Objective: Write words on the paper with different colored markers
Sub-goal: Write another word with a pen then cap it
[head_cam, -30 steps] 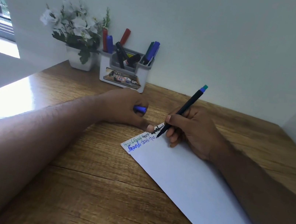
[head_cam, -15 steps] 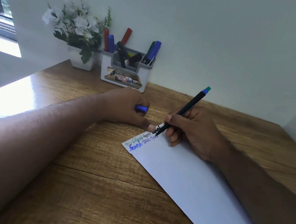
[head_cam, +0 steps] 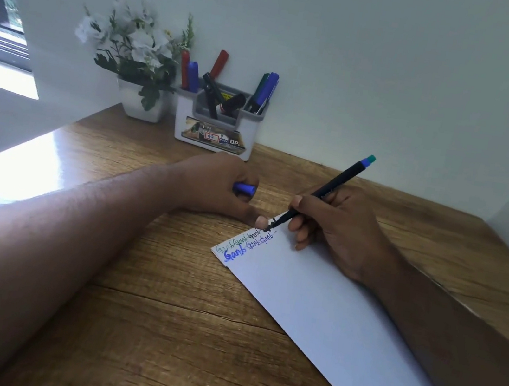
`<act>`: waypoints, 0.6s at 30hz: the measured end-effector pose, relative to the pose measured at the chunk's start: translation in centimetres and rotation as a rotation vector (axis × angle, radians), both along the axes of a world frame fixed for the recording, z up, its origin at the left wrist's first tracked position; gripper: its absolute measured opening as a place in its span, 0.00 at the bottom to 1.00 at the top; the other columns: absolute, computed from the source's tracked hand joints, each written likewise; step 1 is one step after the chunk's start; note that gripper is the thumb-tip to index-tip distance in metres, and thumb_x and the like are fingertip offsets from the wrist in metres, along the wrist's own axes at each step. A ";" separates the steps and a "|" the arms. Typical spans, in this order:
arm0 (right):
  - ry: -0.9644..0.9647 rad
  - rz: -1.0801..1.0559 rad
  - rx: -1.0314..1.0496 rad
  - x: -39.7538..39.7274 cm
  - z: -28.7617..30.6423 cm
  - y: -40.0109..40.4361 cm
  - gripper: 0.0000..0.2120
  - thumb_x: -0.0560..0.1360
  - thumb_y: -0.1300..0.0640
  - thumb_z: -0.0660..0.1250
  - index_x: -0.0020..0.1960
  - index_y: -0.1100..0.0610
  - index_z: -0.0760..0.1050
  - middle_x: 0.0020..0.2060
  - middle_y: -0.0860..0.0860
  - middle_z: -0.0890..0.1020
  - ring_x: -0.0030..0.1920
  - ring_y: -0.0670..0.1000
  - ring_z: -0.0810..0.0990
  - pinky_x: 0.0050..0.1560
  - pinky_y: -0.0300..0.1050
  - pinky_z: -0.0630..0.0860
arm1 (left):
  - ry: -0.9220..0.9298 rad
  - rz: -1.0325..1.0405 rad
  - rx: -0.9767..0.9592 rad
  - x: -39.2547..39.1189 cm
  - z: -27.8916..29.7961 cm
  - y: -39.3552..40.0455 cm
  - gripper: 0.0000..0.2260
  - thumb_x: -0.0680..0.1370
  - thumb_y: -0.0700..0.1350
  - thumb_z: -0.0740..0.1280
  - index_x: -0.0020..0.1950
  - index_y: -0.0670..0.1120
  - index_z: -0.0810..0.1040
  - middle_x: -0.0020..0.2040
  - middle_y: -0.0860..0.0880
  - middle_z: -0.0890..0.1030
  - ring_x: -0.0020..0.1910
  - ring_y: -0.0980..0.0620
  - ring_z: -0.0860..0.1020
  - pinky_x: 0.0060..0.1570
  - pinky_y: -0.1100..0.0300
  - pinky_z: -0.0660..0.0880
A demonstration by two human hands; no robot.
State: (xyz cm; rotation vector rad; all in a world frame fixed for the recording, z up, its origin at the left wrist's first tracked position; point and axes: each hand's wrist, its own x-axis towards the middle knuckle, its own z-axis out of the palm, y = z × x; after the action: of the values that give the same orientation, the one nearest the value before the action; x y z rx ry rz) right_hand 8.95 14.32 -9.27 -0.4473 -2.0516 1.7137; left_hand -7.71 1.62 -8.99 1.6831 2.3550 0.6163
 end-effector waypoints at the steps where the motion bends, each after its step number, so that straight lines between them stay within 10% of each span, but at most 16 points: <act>1: -0.004 0.010 0.010 0.0 0.0 0.0 0.08 0.75 0.67 0.66 0.38 0.67 0.78 0.26 0.57 0.80 0.21 0.50 0.75 0.24 0.42 0.76 | 0.001 0.002 -0.003 0.1 0.0 0.0 0.23 0.64 0.66 0.72 0.34 0.48 0.72 0.31 0.51 0.74 0.31 0.53 0.71 0.34 0.58 0.66; 18: 0.052 0.009 -0.102 -0.2 0.2 0.1 0.09 0.76 0.66 0.64 0.38 0.66 0.78 0.25 0.56 0.80 0.22 0.49 0.75 0.25 0.42 0.76 | -0.143 -0.008 0.092 0.8 0.4 -0.4 0.20 0.73 0.65 0.60 0.38 0.50 0.76 0.33 0.54 0.75 0.33 0.58 0.73 0.36 0.59 0.67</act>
State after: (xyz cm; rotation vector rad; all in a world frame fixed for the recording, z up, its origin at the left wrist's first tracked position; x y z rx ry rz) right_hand 8.74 14.42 -9.03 -0.4210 -1.9388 1.8225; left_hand -6.95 1.26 -8.55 1.6252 2.2515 0.8267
